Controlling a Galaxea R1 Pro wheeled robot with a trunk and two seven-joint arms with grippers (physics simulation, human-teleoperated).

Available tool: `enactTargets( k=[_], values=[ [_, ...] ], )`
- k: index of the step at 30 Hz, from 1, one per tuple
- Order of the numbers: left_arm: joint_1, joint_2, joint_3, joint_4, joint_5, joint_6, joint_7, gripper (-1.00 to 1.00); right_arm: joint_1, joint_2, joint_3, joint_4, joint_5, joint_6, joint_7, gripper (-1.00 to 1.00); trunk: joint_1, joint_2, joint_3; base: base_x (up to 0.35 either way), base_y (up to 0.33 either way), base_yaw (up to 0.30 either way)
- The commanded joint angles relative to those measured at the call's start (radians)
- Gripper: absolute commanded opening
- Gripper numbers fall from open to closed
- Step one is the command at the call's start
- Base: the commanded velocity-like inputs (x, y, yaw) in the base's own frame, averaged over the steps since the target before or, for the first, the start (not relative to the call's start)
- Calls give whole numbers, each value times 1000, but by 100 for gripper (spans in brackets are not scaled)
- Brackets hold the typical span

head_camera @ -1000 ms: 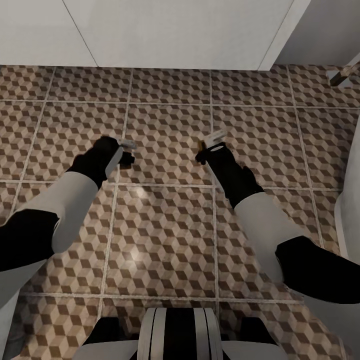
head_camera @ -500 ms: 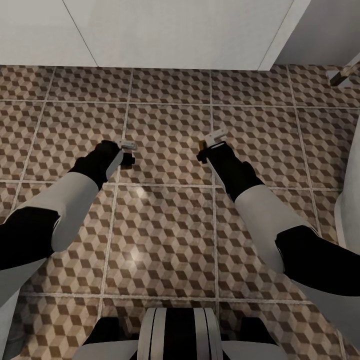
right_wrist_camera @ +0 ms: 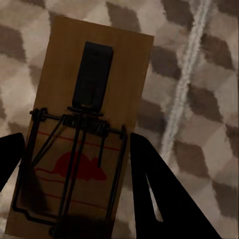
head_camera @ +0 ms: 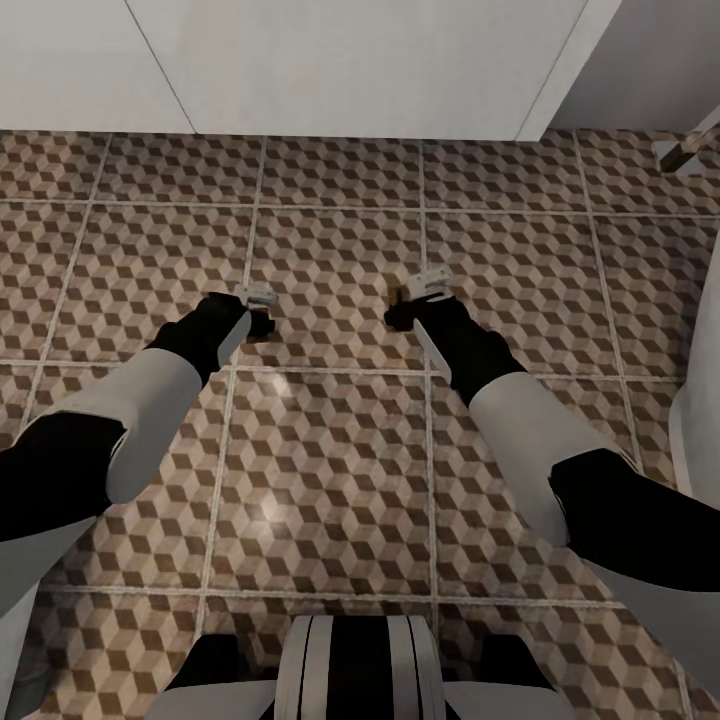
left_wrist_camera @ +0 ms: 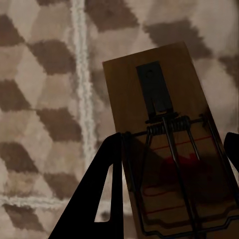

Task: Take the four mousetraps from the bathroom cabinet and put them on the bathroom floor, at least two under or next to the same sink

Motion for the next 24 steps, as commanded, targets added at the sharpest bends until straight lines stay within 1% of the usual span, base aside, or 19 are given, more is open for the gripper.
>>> enactTargets(
  k=[1, 2, 5, 7, 9, 12, 14, 18, 24],
  values=[
    [0, 0, -6, -1, 1, 0, 5, -100, 0, 0, 3, 11, -6, -10, -2, -100, 0, 0, 0, 0, 0, 0],
    [0, -1, -6, -1, 1, -5, 5, -100, 0, 0, 3, 16, -8, -18, -1, -100, 0, 0, 0, 0, 0, 0],
    [0, -7, -7, 2, 2, -55, 5, -100, 0, 0, 3, 30, -14, -40, 14, -100, 0, 0, 0, 0, 0, 0],
    [0, -10, -7, 3, 2, -70, 5, -100, 0, 0, 3, 37, -14, -44, 19, -100, 0, 0, 0, 0, 0, 0],
    [0, -12, -7, 4, 2, -80, 5, -100, 0, 0, 3, 72, -15, -51, 22, -100, 0, 0, 0, 0, 0, 0],
    [0, -13, -7, 4, 2, -86, 5, -100, 0, 0, 3, 139, -15, -108, 23, -100, 0, 0, 0, 0, 0, 0],
    [0, -14, -7, 3, 2, -87, 5, -100, 0, 0, 3, 159, -15, -140, 24, -100, 0, 0, 0, 0, 0, 0],
    [0, -14, -7, 2, 1, -88, 5, -100, 0, 0, 4, 171, -15, -161, 24, -100, 0, 0, 0, 0, 0, 0],
    [0, -20, -8, 1, 2, -90, 4, -100, 0, 0, 4, 175, -15, -166, 24, -100, 0, 0, 0, 0, 0, 0]
  ],
)
